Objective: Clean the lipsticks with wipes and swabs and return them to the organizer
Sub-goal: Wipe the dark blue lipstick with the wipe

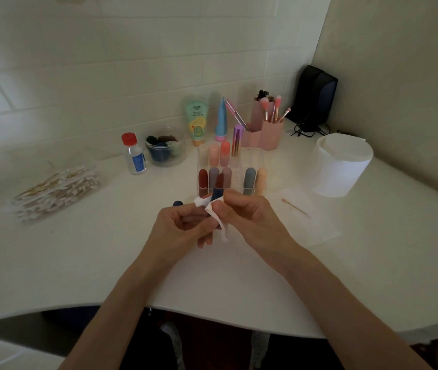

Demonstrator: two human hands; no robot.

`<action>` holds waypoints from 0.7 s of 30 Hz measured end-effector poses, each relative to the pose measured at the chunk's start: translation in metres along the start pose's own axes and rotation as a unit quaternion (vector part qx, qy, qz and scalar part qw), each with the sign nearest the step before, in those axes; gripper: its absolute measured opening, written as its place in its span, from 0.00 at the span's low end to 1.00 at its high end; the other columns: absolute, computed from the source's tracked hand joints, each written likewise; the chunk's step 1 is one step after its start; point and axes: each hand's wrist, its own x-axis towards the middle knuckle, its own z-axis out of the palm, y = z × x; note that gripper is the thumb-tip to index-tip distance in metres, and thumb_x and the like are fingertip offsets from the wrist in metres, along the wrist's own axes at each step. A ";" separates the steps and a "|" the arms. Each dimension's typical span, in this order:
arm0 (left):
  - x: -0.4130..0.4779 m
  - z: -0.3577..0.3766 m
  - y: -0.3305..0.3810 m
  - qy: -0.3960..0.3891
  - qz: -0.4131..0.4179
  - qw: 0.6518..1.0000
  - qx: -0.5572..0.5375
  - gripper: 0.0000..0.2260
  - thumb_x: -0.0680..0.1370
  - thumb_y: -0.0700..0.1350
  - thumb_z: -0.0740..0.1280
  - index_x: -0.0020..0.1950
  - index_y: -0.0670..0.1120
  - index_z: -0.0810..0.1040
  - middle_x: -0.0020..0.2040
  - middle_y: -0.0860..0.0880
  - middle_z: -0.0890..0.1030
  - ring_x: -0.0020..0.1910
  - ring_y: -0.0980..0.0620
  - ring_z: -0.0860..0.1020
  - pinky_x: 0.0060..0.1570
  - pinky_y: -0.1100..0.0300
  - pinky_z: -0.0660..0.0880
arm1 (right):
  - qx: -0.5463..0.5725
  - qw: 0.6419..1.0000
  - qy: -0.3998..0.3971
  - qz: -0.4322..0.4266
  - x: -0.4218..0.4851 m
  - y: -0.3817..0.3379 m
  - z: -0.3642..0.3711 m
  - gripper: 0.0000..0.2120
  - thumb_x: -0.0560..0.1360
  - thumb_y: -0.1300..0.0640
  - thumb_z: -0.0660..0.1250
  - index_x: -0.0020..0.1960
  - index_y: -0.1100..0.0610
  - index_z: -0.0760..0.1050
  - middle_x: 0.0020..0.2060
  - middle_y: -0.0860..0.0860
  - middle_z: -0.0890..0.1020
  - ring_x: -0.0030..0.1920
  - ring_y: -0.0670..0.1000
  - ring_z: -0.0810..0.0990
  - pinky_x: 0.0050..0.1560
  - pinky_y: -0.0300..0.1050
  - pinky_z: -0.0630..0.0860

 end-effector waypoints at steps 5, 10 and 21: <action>-0.002 0.003 0.006 -0.047 -0.037 0.998 -0.022 0.11 0.79 0.47 0.63 0.50 0.43 0.83 0.35 0.47 0.83 0.29 0.55 0.74 0.33 0.64 0.73 | 0.013 1.000 -0.006 0.001 -0.002 -0.002 -0.002 0.10 0.83 0.56 0.64 0.52 0.59 0.82 0.41 0.49 0.83 0.43 0.51 0.83 0.51 0.46 0.80; -0.005 0.001 0.007 -0.091 -0.035 0.995 -0.020 0.17 0.81 0.52 0.58 0.47 0.51 0.86 0.33 0.48 0.80 0.30 0.46 0.67 0.32 0.64 0.65 | -0.020 1.000 0.004 0.003 -0.002 -0.004 -0.004 0.09 0.83 0.54 0.64 0.50 0.51 0.82 0.37 0.43 0.81 0.39 0.47 0.78 0.46 0.39 0.74; -0.007 0.002 0.007 -0.042 -0.030 0.998 -0.023 0.14 0.78 0.49 0.67 0.58 0.44 0.83 0.38 0.44 0.83 0.34 0.52 0.74 0.38 0.59 0.70 | -0.018 1.000 0.015 0.002 0.000 0.000 -0.002 0.13 0.84 0.51 0.63 0.51 0.58 0.81 0.41 0.60 0.82 0.43 0.63 0.79 0.52 0.62 0.78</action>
